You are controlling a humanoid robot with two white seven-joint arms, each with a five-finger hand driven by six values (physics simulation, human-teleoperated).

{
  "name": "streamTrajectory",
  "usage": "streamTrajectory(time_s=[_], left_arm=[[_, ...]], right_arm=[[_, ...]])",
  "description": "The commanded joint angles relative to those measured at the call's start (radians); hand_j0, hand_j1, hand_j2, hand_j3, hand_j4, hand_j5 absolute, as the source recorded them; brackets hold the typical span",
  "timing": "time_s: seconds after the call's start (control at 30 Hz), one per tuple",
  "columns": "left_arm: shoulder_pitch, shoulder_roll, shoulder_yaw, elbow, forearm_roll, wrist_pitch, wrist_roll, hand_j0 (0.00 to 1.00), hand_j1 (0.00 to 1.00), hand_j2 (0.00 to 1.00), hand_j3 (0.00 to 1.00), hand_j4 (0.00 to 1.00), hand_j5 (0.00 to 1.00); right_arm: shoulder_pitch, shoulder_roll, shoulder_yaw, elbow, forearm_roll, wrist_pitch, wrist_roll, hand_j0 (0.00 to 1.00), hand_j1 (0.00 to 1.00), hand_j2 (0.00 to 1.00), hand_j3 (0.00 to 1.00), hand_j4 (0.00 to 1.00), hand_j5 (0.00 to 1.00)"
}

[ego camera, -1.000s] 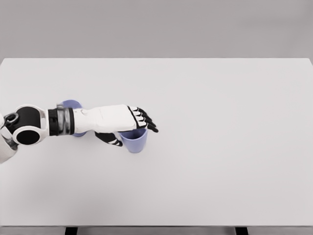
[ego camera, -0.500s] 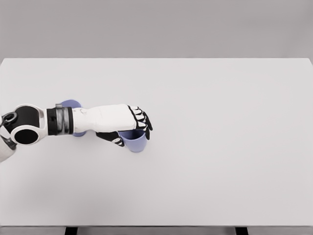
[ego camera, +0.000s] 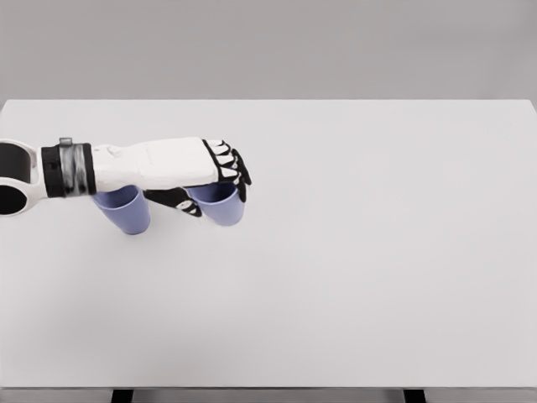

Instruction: Place the right cup on the left cup with left arm

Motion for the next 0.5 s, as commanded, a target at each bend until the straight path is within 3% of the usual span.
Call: streamTrajectory(time_s=[0.0, 0.47], left_arm=[[0.000, 0.014, 0.001, -0.001, 0.029, -0.007, -0.001, 0.44, 0.44, 0.44, 0.44, 0.44, 0.44], [-0.110, 0.132, 0.000, 0.000, 0.109, -0.026, 0.001, 0.44, 0.44, 0.44, 0.44, 0.44, 0.44]], right_arm=[[0.000, 0.000, 0.000, 0.000, 0.002, -0.001, 0.001, 1.00, 1.00, 1.00, 1.00, 1.00, 1.00], [0.000, 0.000, 0.000, 0.000, 0.002, -0.002, 0.001, 1.00, 1.00, 1.00, 1.00, 1.00, 1.00]])
